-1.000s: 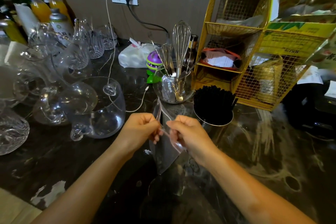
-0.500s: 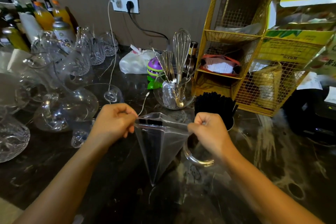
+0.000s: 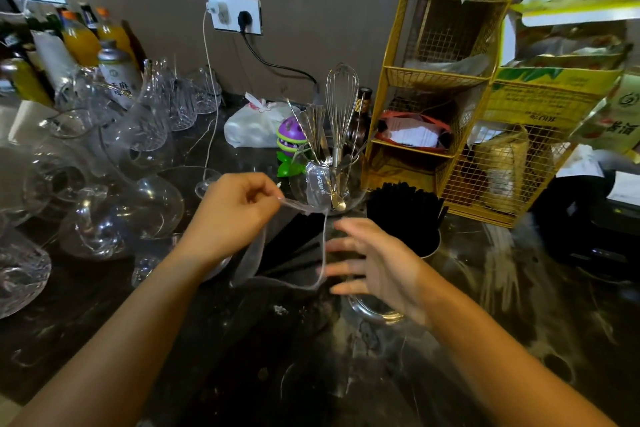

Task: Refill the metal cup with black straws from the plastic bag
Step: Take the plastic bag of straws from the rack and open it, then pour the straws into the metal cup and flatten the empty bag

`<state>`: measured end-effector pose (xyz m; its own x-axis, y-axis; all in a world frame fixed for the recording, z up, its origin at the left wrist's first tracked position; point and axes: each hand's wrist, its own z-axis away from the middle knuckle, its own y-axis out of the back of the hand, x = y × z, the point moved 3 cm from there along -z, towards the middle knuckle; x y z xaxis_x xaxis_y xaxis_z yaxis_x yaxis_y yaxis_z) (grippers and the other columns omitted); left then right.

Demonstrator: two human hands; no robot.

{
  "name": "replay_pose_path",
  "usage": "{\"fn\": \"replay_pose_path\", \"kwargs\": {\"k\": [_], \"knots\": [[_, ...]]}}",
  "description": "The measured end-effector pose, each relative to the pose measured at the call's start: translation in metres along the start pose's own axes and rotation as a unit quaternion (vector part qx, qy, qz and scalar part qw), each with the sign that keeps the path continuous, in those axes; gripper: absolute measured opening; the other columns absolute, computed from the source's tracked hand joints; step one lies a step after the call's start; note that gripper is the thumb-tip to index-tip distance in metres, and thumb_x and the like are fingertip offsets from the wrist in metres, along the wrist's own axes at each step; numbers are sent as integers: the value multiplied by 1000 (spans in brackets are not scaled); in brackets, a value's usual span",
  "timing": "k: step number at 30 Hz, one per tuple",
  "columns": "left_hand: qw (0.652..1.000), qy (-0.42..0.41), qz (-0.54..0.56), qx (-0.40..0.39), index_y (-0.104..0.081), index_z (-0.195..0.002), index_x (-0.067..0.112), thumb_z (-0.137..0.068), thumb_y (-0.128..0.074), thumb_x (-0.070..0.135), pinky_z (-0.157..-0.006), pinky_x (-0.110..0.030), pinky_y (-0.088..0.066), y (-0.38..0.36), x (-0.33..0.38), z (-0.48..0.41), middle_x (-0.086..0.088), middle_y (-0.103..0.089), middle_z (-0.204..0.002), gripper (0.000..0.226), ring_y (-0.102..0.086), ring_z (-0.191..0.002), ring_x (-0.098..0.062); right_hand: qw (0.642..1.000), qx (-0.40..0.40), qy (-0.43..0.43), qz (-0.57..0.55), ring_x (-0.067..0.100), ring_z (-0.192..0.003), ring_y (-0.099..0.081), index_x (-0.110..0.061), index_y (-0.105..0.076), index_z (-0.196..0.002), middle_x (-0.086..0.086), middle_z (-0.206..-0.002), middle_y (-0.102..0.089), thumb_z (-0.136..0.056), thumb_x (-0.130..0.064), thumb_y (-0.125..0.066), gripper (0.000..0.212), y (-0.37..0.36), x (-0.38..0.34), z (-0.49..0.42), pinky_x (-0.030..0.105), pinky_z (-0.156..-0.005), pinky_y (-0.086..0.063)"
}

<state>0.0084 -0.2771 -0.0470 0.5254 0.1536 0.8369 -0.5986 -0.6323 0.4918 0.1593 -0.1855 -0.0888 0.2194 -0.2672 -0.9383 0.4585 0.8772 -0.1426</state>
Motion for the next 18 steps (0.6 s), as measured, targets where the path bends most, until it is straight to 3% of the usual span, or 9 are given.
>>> {"fn": "replay_pose_path", "kwargs": {"k": [2,6,10,13,15,18], "knots": [[997,-48,-54,-26,-63,-63,22,-74,-52,-2,-54,-23,-38,1,12,-5,-12,-61,-58,28,-47,-51,-7,991,-51,-58,-112,29,-90,-64,-17,-42,-123,13,-113,-58,-64,-57,-47,72,1,2,-3,39,-77,-52],[976,-152,-133,-83,-70,-78,17,-69,-48,15,-59,-20,-39,-1,38,-8,-6,-62,-66,24,-51,-56,-10,958,-135,-103,-230,38,-100,-61,-9,-45,-126,22,-117,-58,-69,-65,-36,81,-3,4,-7,49,-89,-48],[947,-244,-171,-123,-71,-87,16,-75,-52,11,-59,-20,-37,-9,60,-3,-1,-58,-72,23,-48,-59,-4,926,-167,-91,-327,34,-96,-64,-8,-58,-115,18,-110,-65,-78,-53,-41,61,-13,5,-12,46,-83,-53],[931,-280,-166,-164,-70,-91,17,-77,-57,7,-61,-8,-36,-12,68,2,6,-56,-74,22,-49,-63,0,927,-152,-77,-335,35,-89,-66,-7,-64,-105,19,-102,-68,-79,-34,-47,41,-15,4,-14,45,-75,-56],[924,-289,-157,-194,-69,-94,18,-78,-62,8,-63,-5,-37,-11,73,5,8,-56,-74,20,-51,-68,1,927,-148,-65,-338,39,-87,-66,-6,-62,-106,23,-101,-67,-79,-23,-47,35,-14,2,-14,46,-71,-57],[928,-246,-94,-262,-65,-102,25,-73,-70,20,-73,-15,-47,1,74,3,6,-63,-77,30,-59,-81,-5,933,-163,-23,-320,34,-88,-67,-8,-68,-99,18,-96,-70,-74,-13,-49,31,-12,-6,-12,40,-72,-58]]}}
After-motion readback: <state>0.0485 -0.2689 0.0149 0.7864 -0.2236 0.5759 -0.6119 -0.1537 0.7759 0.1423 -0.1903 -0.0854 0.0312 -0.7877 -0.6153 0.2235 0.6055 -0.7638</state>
